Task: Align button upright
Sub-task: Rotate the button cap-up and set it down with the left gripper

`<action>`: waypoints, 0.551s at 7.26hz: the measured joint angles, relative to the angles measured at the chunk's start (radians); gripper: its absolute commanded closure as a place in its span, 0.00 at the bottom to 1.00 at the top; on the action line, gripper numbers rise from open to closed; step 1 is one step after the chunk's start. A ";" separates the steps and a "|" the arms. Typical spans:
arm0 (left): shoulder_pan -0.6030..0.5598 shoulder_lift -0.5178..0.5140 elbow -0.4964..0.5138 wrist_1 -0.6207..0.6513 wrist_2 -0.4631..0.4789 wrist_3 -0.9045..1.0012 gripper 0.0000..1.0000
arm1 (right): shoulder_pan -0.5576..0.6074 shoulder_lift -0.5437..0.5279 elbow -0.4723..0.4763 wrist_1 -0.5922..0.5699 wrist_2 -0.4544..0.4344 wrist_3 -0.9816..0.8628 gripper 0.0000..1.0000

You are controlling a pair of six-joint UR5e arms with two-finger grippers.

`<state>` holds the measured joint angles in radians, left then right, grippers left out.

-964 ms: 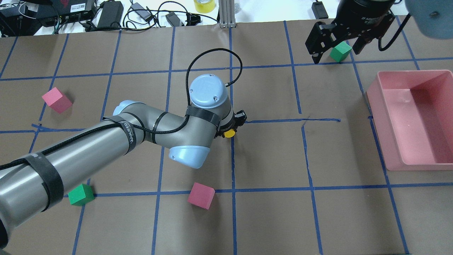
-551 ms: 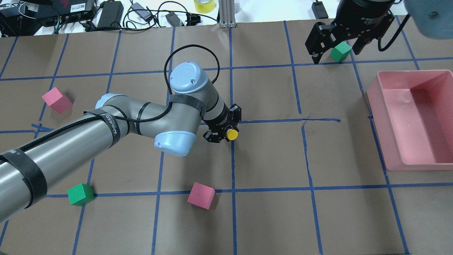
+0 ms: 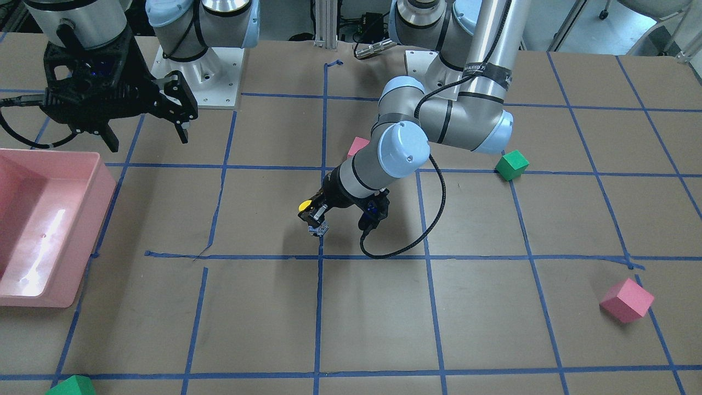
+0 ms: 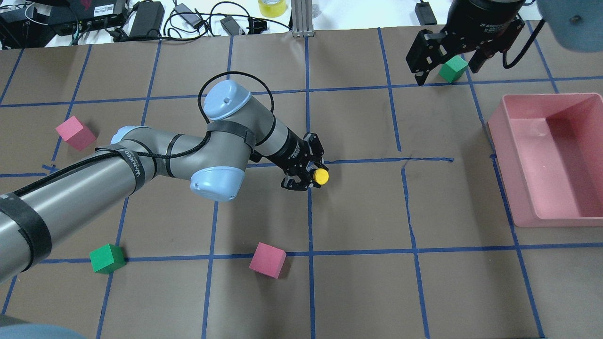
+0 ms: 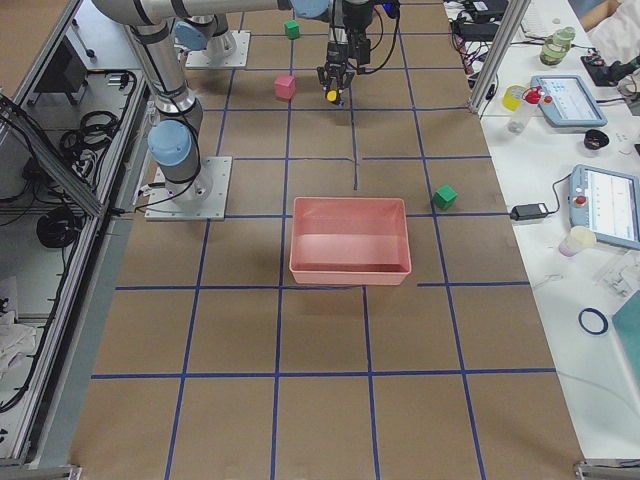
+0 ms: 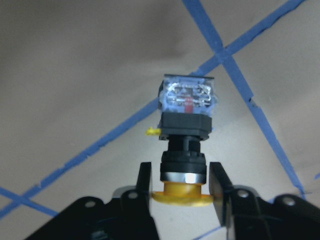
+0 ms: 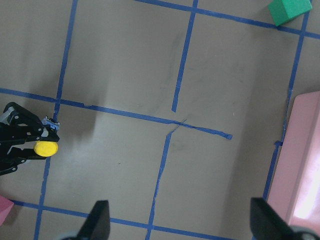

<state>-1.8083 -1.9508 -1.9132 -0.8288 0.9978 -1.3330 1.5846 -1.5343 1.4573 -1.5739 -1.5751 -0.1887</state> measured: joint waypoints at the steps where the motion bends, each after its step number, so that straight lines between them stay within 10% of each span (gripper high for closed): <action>1: 0.023 -0.003 -0.014 -0.001 -0.048 -0.017 1.00 | 0.000 0.000 0.000 0.000 0.001 0.000 0.00; 4: 0.067 -0.009 -0.045 -0.006 -0.125 -0.022 1.00 | 0.001 0.001 0.000 -0.001 0.004 0.001 0.00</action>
<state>-1.7413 -1.9595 -1.9584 -0.8344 0.8728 -1.3545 1.5855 -1.5335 1.4577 -1.5753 -1.5714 -0.1877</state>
